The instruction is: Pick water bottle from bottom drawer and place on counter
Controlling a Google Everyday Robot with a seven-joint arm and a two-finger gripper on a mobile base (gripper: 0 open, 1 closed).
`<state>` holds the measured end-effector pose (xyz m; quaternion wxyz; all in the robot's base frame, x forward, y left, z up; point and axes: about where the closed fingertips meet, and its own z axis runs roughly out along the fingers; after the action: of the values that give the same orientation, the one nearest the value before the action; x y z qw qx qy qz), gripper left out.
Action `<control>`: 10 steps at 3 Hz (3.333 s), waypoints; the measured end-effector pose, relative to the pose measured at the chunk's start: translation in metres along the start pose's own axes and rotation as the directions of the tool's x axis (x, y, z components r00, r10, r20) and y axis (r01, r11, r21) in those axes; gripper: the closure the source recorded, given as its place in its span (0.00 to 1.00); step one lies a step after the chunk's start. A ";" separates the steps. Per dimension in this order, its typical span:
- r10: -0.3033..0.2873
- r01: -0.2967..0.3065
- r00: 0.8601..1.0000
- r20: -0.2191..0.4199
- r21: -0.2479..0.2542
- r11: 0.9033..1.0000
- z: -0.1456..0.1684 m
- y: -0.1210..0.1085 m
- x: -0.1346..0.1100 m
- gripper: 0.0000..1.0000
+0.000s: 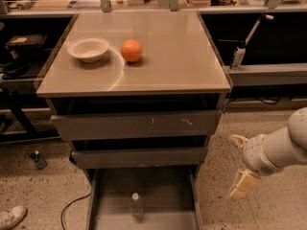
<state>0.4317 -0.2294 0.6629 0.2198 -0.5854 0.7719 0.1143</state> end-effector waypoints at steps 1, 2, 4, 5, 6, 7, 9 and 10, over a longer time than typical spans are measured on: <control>-0.046 0.046 0.998 0.039 -0.010 0.999 0.038 0.007 0.008 0.00; -0.109 0.112 0.982 0.152 -0.009 0.994 0.099 0.014 0.008 0.00; -0.163 0.193 0.939 0.302 -0.071 0.979 0.208 0.028 0.011 0.00; -0.163 0.193 0.939 0.302 -0.071 0.979 0.208 0.028 0.011 0.00; -0.164 0.198 0.930 0.328 -0.071 0.978 0.233 0.034 0.013 0.00; -0.173 0.212 0.911 0.375 -0.064 0.975 0.267 0.037 0.011 0.00; -0.145 0.216 0.881 0.450 -0.111 0.970 0.332 0.037 -0.001 0.00; -0.145 0.216 0.881 0.450 -0.111 0.970 0.332 0.037 -0.001 0.00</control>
Offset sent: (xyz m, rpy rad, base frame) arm 0.0126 0.0769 -0.1673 0.2625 -0.1578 0.2190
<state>0.4652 -0.0739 0.3694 0.3505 -0.6296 0.6330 0.2828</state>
